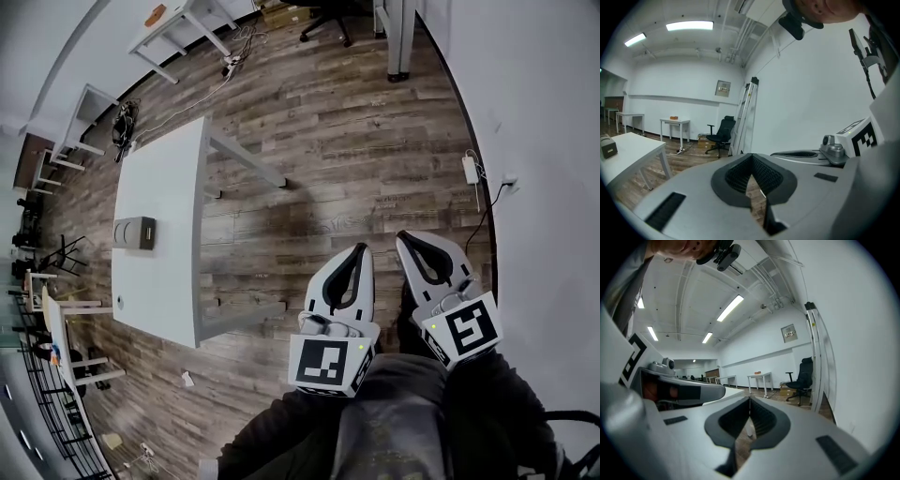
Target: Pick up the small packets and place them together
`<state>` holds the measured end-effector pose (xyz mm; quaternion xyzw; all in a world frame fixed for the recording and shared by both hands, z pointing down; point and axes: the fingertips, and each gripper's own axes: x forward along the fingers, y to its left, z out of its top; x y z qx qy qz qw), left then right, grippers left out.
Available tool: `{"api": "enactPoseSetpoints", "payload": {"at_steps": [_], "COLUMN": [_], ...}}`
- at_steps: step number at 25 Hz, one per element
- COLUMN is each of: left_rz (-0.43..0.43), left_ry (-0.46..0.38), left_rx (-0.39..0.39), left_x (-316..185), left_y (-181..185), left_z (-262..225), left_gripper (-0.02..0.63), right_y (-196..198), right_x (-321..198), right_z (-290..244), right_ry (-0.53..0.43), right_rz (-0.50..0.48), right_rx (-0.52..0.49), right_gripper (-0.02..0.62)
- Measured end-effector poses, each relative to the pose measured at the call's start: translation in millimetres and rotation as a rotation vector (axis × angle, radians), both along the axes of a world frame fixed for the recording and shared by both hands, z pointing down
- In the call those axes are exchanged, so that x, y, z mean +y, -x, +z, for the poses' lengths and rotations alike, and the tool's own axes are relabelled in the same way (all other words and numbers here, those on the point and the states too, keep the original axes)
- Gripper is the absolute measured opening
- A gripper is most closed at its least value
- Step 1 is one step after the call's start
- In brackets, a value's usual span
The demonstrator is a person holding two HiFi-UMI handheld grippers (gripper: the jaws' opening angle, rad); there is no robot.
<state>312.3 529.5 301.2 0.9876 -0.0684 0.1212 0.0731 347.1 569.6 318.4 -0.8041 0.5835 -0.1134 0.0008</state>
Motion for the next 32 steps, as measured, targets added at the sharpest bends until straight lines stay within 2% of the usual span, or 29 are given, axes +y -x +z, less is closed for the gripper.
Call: {"api": "enactPoseSetpoints", "payload": {"at_steps": [7, 11, 16, 24, 32], "left_rz": [-0.055, -0.112, -0.187, -0.293, -0.461], "left_ry": [-0.019, -0.023, 0.014, 0.029, 0.036], "left_rx": [-0.003, -0.002, -0.01, 0.035, 0.037], "left_x": [-8.8, -27.3, -58.4, -136.8, -241.7], "left_y": [-37.7, -43.4, -40.6, -48.8, -34.6], "left_z": [-9.6, -9.2, 1.9, 6.0, 19.1], "left_gripper": [0.003, 0.003, 0.003, 0.003, 0.003], "right_y": [-44.1, -52.1, -52.7, -62.8, -46.0], "right_x": [-13.6, -32.3, -63.5, -145.0, -259.6], "right_z": [-12.3, -8.0, 1.5, 4.6, 19.1], "right_ry": [-0.036, -0.036, -0.003, 0.019, 0.02], "right_rz": [-0.058, -0.106, -0.177, -0.285, -0.478], "right_rx": [0.012, 0.003, -0.005, 0.035, 0.027], "right_gripper": [0.005, 0.005, 0.005, 0.005, 0.005]}}
